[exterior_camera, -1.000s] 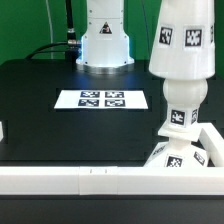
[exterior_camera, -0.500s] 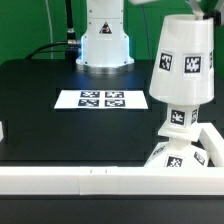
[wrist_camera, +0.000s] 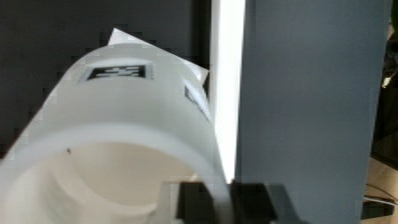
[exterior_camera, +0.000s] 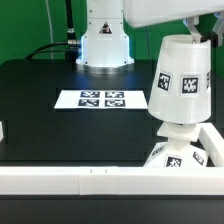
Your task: Assemble lamp
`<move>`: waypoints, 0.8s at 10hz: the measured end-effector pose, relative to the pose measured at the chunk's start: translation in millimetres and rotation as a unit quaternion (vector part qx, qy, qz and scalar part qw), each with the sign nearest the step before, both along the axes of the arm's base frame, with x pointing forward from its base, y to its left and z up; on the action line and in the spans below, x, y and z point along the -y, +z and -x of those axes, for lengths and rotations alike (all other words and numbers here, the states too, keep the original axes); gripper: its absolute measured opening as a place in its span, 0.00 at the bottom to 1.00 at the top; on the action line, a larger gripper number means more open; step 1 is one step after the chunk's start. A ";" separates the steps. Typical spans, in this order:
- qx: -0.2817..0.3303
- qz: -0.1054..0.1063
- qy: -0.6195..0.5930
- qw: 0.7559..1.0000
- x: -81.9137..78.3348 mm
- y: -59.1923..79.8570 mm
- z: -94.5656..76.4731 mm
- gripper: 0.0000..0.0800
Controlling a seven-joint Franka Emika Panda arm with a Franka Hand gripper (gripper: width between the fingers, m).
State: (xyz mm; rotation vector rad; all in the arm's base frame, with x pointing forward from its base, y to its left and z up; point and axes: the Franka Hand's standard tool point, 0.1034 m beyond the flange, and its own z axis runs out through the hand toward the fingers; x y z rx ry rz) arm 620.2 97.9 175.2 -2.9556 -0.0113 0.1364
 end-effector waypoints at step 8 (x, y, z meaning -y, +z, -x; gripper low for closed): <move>-0.003 0.001 -0.003 1.000 3.5 -11.4 -0.1 0.06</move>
Offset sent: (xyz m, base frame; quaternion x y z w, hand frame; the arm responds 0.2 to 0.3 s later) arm -0.0002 0.0005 -0.0069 -0.0024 0.0021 -0.0022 1.0000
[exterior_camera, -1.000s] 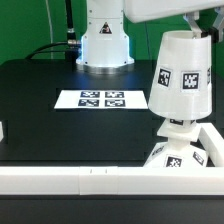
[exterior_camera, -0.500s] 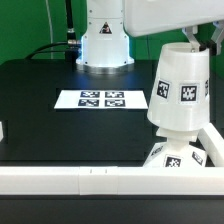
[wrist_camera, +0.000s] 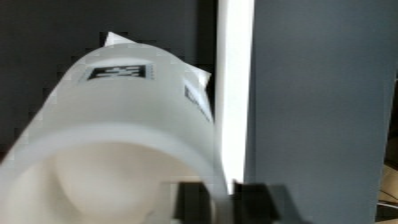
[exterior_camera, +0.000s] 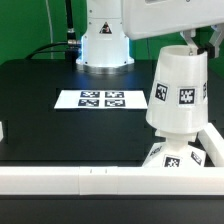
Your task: Assemble lamp
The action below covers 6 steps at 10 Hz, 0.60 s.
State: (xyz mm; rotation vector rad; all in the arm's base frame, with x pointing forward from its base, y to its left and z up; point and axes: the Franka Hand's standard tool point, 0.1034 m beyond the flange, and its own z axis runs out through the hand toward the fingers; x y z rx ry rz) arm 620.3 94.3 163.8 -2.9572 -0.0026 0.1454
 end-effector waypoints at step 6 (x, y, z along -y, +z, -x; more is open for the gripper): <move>-0.016 0.003 -0.004 1.000 -7.0 29.2 6.3 0.83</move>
Offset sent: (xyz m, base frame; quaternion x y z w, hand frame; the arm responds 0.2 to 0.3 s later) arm -0.0053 -0.0039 0.0219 -0.0344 -0.0283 0.0076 0.9990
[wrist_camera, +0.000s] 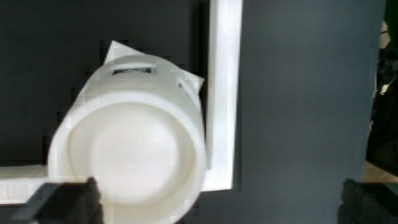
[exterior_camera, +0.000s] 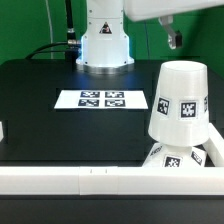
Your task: Assemble lamp
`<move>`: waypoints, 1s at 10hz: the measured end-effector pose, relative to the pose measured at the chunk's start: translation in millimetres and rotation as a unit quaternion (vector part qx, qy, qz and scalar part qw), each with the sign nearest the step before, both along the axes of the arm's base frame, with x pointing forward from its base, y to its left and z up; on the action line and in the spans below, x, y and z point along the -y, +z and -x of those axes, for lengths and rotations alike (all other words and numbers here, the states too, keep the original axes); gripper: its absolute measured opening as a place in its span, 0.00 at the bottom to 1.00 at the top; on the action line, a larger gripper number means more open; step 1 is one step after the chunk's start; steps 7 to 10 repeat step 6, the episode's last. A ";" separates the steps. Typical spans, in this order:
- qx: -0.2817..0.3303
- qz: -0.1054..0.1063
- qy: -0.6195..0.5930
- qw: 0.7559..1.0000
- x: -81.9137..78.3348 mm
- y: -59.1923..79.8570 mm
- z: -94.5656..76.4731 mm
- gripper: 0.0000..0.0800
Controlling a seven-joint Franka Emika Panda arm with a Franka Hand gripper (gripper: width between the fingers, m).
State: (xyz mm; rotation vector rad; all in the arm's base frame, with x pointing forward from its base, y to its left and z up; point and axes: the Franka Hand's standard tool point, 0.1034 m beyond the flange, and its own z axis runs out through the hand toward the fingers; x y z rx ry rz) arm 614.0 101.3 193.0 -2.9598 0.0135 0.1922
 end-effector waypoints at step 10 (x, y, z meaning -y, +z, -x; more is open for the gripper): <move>-0.002 0.003 0.001 1.000 -2.0 0.6 0.9 0.87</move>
Offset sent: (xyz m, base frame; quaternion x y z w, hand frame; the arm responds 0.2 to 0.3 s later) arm 0.0000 0.0000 0.0000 0.0000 0.0000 0.0000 1.0000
